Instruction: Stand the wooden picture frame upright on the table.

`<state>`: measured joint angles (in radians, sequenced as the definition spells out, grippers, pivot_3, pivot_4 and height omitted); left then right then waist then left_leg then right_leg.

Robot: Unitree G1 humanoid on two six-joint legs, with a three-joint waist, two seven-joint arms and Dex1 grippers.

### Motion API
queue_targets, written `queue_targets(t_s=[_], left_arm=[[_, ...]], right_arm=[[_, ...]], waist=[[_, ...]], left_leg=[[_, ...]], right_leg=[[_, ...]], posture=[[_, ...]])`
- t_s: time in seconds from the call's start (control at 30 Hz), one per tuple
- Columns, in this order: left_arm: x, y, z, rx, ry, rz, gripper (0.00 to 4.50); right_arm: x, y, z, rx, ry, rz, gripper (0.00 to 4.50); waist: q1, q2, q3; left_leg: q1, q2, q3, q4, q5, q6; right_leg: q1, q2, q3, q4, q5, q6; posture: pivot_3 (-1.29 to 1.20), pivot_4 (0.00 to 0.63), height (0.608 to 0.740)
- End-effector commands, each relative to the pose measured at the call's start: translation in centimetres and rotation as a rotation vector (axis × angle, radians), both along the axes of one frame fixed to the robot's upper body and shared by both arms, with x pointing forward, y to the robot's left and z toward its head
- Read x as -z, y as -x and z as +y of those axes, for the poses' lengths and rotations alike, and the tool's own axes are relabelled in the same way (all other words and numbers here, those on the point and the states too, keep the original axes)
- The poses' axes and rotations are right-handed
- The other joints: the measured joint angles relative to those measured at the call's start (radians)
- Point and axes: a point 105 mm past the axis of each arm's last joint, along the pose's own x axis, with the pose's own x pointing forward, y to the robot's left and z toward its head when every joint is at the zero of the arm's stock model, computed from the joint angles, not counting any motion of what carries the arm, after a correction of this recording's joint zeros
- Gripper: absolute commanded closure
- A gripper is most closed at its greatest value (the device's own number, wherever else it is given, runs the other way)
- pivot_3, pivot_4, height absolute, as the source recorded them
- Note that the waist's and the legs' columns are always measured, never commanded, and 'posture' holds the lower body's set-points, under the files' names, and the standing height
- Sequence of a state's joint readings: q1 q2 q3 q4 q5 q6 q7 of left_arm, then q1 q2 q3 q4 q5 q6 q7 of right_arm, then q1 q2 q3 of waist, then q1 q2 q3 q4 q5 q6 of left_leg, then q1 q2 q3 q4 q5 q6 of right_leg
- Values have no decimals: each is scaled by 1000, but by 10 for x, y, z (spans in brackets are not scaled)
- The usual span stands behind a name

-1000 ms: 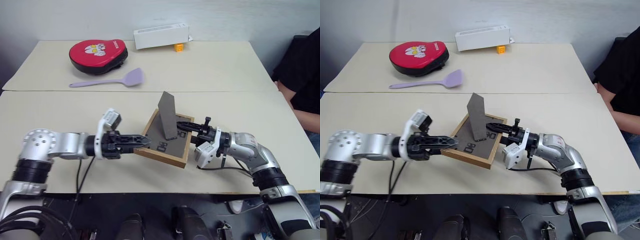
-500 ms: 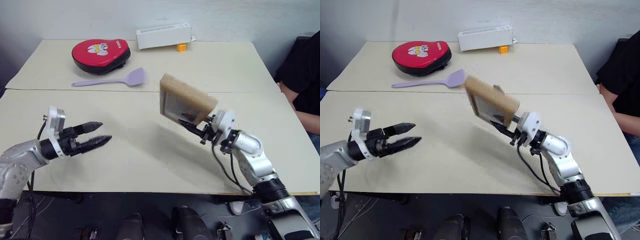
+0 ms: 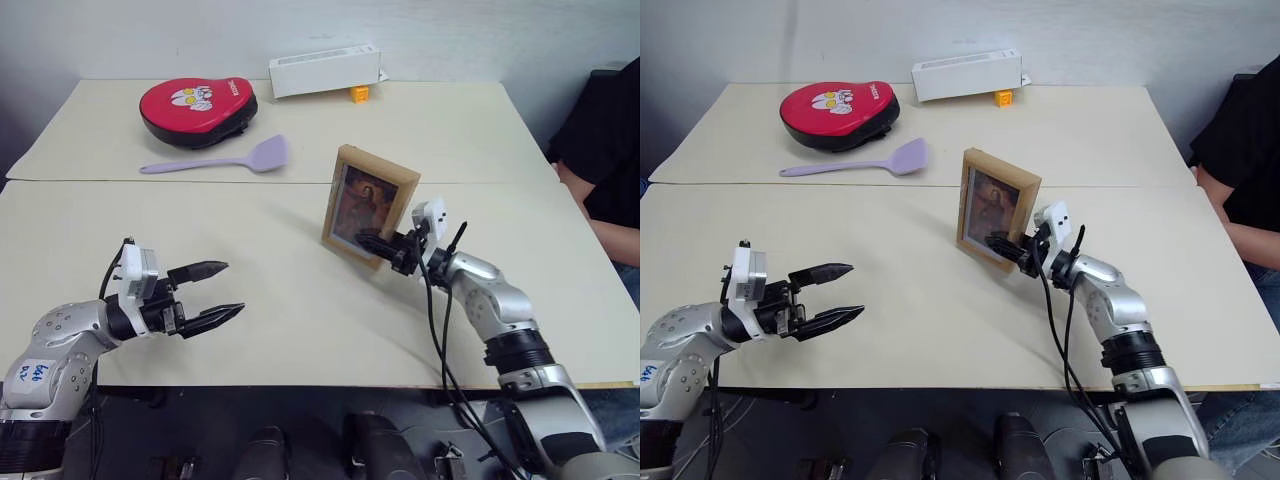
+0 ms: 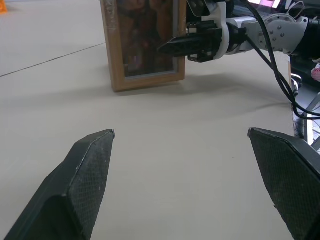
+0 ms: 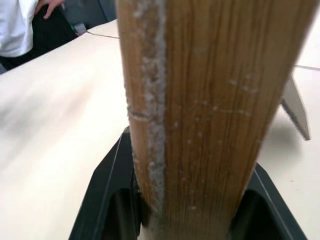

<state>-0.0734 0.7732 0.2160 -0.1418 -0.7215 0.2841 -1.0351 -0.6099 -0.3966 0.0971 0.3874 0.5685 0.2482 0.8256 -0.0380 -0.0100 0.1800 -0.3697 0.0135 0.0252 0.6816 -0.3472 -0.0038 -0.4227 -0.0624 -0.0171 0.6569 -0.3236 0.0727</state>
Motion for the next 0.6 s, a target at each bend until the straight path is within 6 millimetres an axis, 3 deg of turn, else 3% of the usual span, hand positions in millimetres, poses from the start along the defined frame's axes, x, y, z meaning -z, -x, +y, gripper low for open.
queue_targets(t_s=[0.03, 0.2, 0.43, 0.6], left_arm=[[-12, -1, -2, 2, -4, -55, 0], [-14, -2, -1, 1, -15, -61, 0], [-14, -5, 0, -5, -30, -75, 0], [-12, -5, 0, -2, -46, -82, 0]], right_arm=[[10, -1, 0, 18, -42, 64, 3230], [30, -2, -11, 66, 26, 124, 3230], [22, -6, -15, 86, 0, 115, 3230], [14, -7, -19, 100, 10, 72, 1648]], waist=[[-2, 0, 0], [-5, 0, -1], [0, 0, -1], [4, 0, -1]], left_leg=[[0, 0, 0, 0, 0, 0], [0, 0, 0, 0, 0, 0], [1, 0, 0, 0, 0, 0], [0, 0, 0, 0, 0, 0]], right_leg=[[0, 0, 0, 0, 0, 0], [0, 0, 0, 1, 0, 0], [0, 0, 1, 0, 0, 0], [-1, 0, 1, 1, 0, 0]], posture=[[0, 150, 740], [0, 150, 740], [0, 150, 740], [0, 150, 740]])
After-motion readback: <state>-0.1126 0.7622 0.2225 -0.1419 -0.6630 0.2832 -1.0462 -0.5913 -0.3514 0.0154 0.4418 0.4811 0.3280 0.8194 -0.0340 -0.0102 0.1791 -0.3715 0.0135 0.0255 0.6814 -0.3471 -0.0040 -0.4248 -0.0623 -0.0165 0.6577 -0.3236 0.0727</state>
